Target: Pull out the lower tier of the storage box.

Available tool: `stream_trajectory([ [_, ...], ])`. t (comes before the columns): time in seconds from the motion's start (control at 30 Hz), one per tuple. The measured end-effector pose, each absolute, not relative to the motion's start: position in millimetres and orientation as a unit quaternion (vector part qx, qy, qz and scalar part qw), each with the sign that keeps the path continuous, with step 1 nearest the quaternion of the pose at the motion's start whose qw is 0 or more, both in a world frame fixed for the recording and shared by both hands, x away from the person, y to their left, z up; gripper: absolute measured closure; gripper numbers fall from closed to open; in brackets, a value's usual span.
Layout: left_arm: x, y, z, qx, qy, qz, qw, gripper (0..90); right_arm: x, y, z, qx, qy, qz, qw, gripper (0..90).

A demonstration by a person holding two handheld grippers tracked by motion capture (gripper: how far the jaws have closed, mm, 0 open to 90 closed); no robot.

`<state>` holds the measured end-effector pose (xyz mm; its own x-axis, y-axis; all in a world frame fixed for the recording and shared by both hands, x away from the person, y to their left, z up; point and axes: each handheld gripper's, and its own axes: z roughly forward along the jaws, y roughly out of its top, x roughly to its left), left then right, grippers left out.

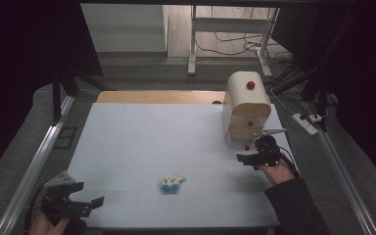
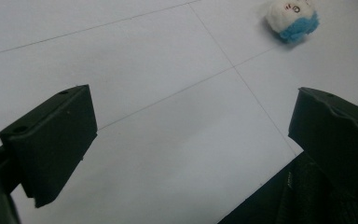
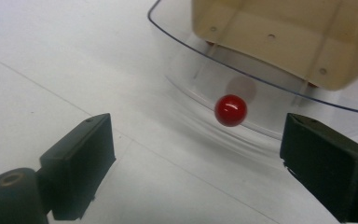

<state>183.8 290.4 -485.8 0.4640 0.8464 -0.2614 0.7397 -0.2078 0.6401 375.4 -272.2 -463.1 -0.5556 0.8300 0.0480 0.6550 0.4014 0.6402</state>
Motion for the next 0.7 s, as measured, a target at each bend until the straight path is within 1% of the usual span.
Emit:
stream_trajectory([
  [0.1,184,290,-486,0.774,0.513,0.073,0.365,1.2,375,-271,-461,0.440,0.830,0.317,0.131,6.5],
  [0.23,184,290,-486,0.773,0.513,0.072,0.365,1.2,376,-272,-457,0.419,0.840,0.321,0.128,0.1],
  [0.7,185,290,-486,0.774,0.514,0.071,0.364,1.3,382,-277,-444,0.404,0.848,0.318,0.131,0.0],
])
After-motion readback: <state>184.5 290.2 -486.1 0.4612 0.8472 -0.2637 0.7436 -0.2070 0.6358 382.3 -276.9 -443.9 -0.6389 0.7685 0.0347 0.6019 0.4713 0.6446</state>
